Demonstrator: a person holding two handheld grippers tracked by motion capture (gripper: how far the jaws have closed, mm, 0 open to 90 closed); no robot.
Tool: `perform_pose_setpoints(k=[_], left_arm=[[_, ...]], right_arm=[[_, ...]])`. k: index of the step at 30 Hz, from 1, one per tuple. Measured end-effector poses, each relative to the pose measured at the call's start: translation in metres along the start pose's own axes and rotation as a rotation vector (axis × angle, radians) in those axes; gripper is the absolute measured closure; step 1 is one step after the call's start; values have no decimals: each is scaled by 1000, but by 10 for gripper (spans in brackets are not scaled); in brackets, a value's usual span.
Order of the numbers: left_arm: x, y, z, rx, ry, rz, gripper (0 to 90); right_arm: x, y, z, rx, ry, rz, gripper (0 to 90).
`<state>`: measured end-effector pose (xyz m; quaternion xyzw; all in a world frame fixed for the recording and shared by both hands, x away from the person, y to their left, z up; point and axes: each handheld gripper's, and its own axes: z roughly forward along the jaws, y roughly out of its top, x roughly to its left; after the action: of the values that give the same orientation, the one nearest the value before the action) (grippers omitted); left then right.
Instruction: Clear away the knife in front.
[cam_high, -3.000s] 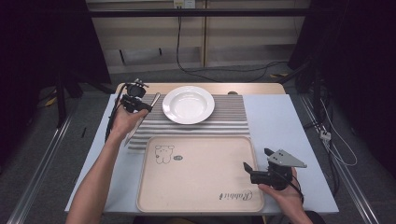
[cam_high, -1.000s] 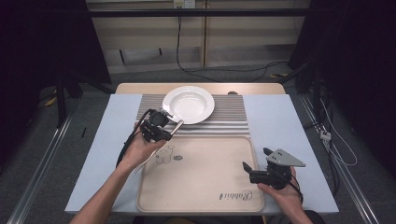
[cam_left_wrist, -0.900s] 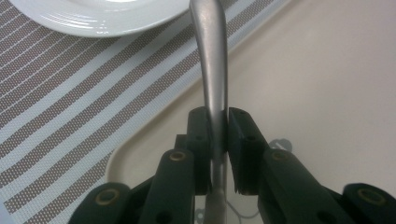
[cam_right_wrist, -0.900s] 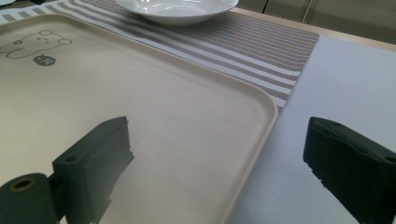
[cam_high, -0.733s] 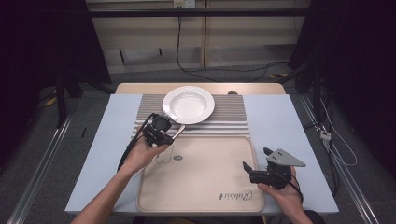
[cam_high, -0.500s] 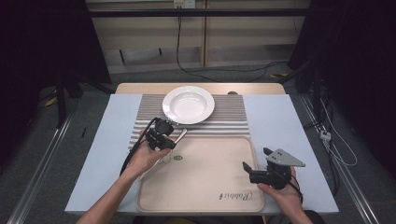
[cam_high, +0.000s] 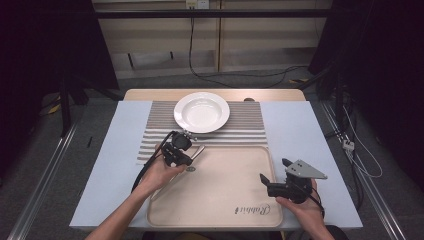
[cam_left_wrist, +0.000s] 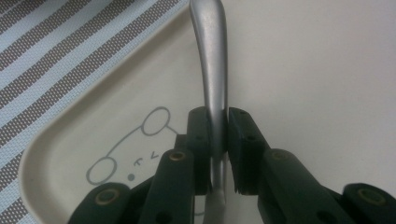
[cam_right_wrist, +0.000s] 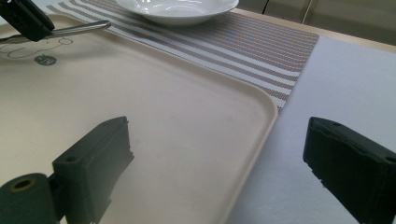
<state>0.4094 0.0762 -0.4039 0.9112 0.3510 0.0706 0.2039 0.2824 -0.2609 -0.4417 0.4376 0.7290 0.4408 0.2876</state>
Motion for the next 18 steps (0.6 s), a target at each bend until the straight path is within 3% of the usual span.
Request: perform_pose_setpoints(k=[9, 15, 18], left_arm=[[-3, -6, 12, 57, -12, -17, 796], [-4, -8, 14, 46, -15, -41, 795], [-5, -7, 14, 55, -6, -31, 794]], right_arm=[[1, 0, 0, 2, 1, -1, 83], [1, 0, 0, 3, 3, -2, 83], [1, 0, 0, 4, 3, -1, 83]])
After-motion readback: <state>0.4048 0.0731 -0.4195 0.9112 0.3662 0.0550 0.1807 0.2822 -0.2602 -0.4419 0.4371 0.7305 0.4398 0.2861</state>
